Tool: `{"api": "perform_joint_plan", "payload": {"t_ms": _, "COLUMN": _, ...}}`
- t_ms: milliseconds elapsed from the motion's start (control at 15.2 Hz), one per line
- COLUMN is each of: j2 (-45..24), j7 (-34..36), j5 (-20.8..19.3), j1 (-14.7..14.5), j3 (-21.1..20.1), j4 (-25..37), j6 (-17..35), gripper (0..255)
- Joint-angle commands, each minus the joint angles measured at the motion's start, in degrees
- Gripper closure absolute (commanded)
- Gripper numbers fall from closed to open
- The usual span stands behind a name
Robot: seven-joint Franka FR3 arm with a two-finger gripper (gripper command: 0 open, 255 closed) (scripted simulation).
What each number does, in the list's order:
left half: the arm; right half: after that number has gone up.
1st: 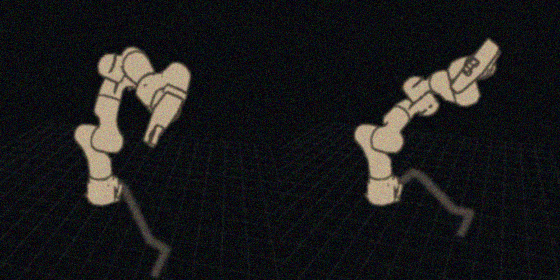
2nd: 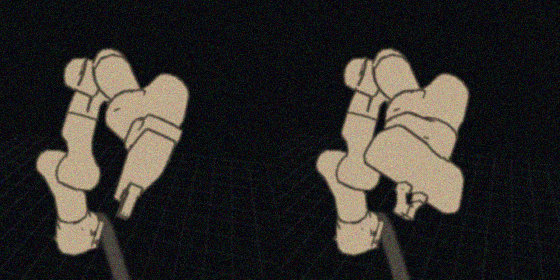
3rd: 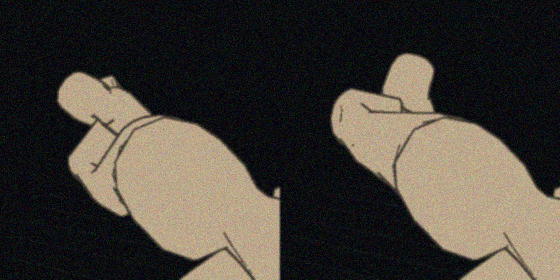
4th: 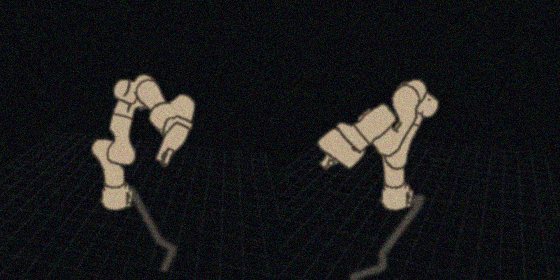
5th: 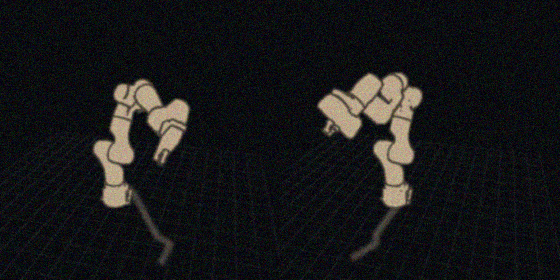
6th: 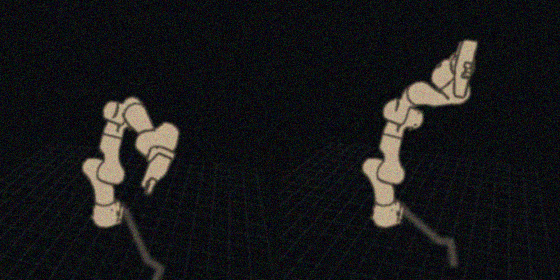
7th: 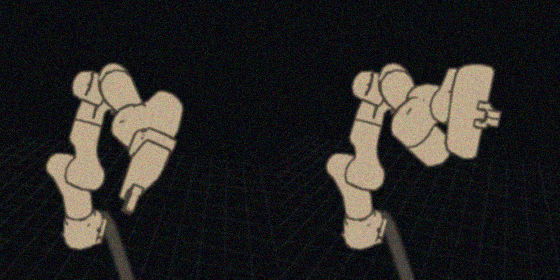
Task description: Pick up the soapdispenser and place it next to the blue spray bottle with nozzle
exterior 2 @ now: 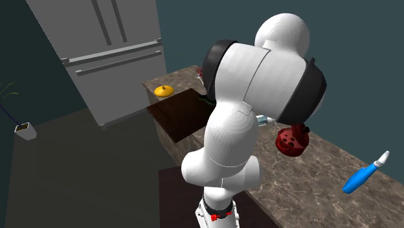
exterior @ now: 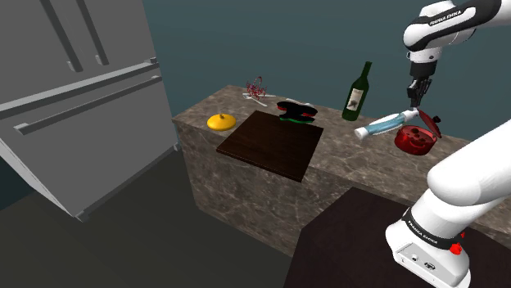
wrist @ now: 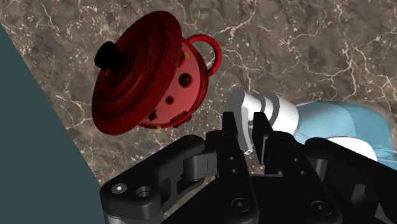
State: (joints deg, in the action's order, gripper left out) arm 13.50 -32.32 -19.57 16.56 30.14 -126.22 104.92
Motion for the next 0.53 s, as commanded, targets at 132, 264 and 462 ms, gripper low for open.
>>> {"api": "perform_joint_plan", "payload": {"t_ms": 132, "j2": 0.82, "j7": -0.48, "j5": 0.05, "j1": -0.07, "j3": -0.42, "j4": 2.47, "j6": -3.21, "gripper": 255}}
{"api": "perform_joint_plan", "payload": {"t_ms": 264, "j2": 1.14, "j7": -0.69, "j5": 0.09, "j1": -0.12, "j3": -0.64, "j4": 3.72, "j6": -4.75, "gripper": 255}}
{"api": "perform_joint_plan", "payload": {"t_ms": 462, "j2": 1.51, "j7": -1.03, "j5": 0.18, "j1": -0.2, "j3": -0.95, "j4": 5.68, "j6": -7.05, "gripper": 255}}
